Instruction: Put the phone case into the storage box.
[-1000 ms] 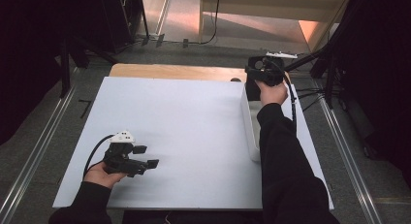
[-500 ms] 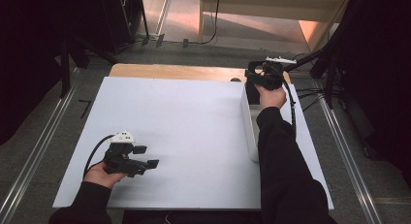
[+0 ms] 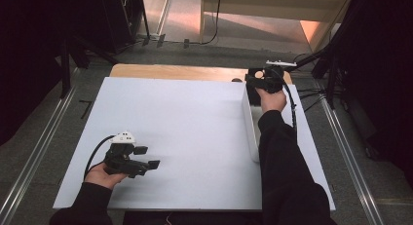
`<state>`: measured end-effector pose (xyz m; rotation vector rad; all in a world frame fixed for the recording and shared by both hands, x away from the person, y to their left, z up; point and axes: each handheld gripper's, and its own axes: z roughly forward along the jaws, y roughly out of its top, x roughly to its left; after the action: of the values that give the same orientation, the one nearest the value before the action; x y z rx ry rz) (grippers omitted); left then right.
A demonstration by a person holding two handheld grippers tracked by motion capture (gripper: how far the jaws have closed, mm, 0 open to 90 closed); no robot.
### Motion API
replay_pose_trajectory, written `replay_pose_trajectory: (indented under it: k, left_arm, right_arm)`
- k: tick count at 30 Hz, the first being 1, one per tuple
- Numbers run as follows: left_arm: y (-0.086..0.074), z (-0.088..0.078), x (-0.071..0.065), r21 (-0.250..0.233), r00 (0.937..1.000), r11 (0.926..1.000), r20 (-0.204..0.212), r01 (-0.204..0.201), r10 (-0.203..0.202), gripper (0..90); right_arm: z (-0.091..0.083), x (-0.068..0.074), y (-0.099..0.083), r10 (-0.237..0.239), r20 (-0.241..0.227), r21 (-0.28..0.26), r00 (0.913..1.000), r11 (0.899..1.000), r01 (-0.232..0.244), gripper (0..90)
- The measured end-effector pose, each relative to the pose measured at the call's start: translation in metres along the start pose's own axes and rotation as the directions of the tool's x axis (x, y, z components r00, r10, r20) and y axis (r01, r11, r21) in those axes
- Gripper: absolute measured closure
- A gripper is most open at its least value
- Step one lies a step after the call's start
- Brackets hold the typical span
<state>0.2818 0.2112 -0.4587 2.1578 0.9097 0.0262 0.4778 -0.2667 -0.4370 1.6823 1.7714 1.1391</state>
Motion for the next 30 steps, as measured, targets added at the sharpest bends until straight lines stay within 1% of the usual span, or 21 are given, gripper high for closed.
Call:
replay_pose_trajectory:
  k: [9,10,11,12,18,25,28,30]
  left_arm:
    - [0.000,0.000,0.000,-0.002,1.0000,1.0000,0.002,-0.003,0.003,22.6]
    - [0.000,0.000,0.000,-0.002,1.0000,1.0000,0.002,-0.003,0.003,22.7]
    - [0.000,0.000,0.000,-0.001,1.0000,1.0000,0.002,-0.003,0.003,22.7]
    - [0.000,0.000,0.000,-0.002,1.0000,1.0000,0.003,-0.004,0.004,22.6]
    - [0.000,0.001,0.000,-0.001,1.0000,1.0000,0.003,-0.006,0.006,22.6]
    - [0.001,0.001,0.000,-0.003,1.0000,1.0000,0.006,-0.003,0.003,22.6]
    - [0.001,0.001,0.000,-0.003,1.0000,1.0000,0.004,0.001,-0.001,22.6]
    - [0.001,0.001,0.000,-0.002,1.0000,1.0000,0.003,0.000,0.000,22.6]
  right_arm:
    - [0.000,-0.001,0.001,0.002,0.000,0.012,1.0000,1.000,-0.002,7.8]
    - [0.000,-0.001,0.001,0.001,-0.002,0.011,1.0000,1.000,-0.001,6.0]
    - [0.000,-0.001,0.001,0.001,-0.002,0.011,1.0000,1.000,-0.001,6.0]
    - [0.001,-0.001,0.002,0.000,0.005,0.021,1.0000,1.000,0.000,0.8]
    - [0.002,-0.001,0.004,-0.024,0.004,0.052,0.9997,0.998,0.024,0.8]
    - [-0.001,-0.002,0.009,-0.024,-0.002,0.056,0.9997,0.998,0.024,0.8]
    - [-0.002,-0.002,0.011,-0.032,-0.003,0.060,0.9995,0.998,0.032,0.8]
    - [-0.003,-0.002,0.012,-0.021,-0.004,0.062,0.9998,0.998,0.022,0.8]
